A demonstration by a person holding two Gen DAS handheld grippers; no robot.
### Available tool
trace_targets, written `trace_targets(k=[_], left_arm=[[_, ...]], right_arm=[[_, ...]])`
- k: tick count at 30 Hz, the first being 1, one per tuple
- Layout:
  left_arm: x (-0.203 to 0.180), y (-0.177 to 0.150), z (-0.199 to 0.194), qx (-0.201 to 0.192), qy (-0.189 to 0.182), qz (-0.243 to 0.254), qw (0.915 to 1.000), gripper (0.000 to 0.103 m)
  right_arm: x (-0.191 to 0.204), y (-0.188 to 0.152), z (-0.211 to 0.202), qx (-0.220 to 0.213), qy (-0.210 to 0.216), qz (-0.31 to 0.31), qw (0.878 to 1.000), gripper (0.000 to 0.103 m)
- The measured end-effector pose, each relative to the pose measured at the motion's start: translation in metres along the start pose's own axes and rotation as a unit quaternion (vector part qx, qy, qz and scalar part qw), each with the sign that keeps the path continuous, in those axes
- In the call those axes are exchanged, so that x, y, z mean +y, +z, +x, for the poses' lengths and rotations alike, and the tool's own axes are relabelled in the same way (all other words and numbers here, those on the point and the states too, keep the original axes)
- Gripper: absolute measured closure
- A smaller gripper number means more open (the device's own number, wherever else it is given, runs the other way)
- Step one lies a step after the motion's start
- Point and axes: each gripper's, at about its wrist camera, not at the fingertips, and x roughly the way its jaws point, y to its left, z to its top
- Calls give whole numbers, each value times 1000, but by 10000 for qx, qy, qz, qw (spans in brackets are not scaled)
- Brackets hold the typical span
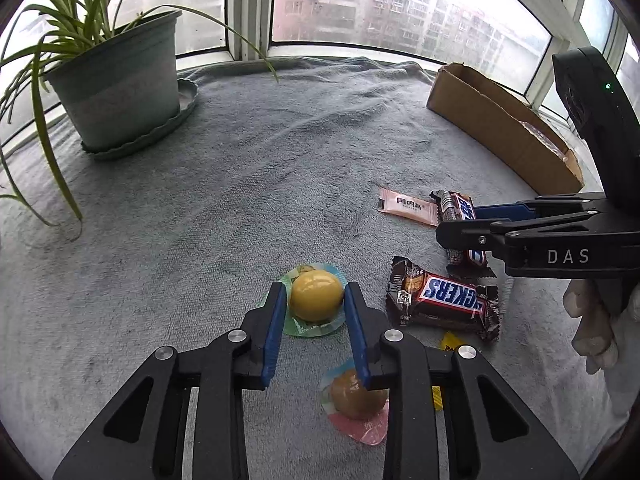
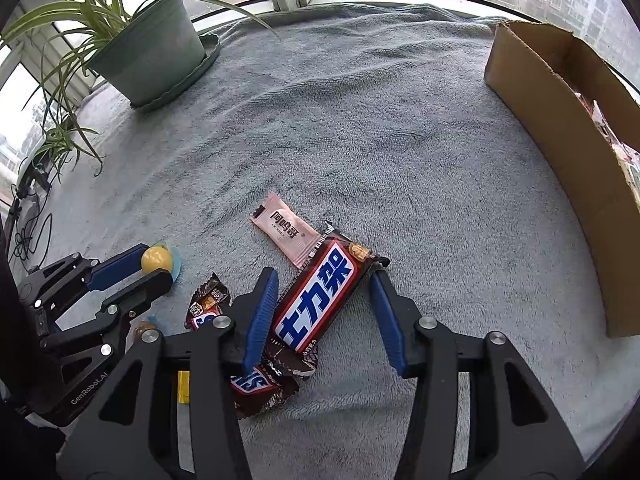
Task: Organize snacks
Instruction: 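Grasp the yellow jelly cup with the left tool while the right tool grasps a Snickers bar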
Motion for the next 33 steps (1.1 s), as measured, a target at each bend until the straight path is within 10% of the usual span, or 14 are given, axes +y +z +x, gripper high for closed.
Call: trace_targets(k=[33], left_arm=[[-5,16,-32,-368,-126,-74,9992,78]], right_arm=[[-37,-5,-70,-767,85,101,9970,73]])
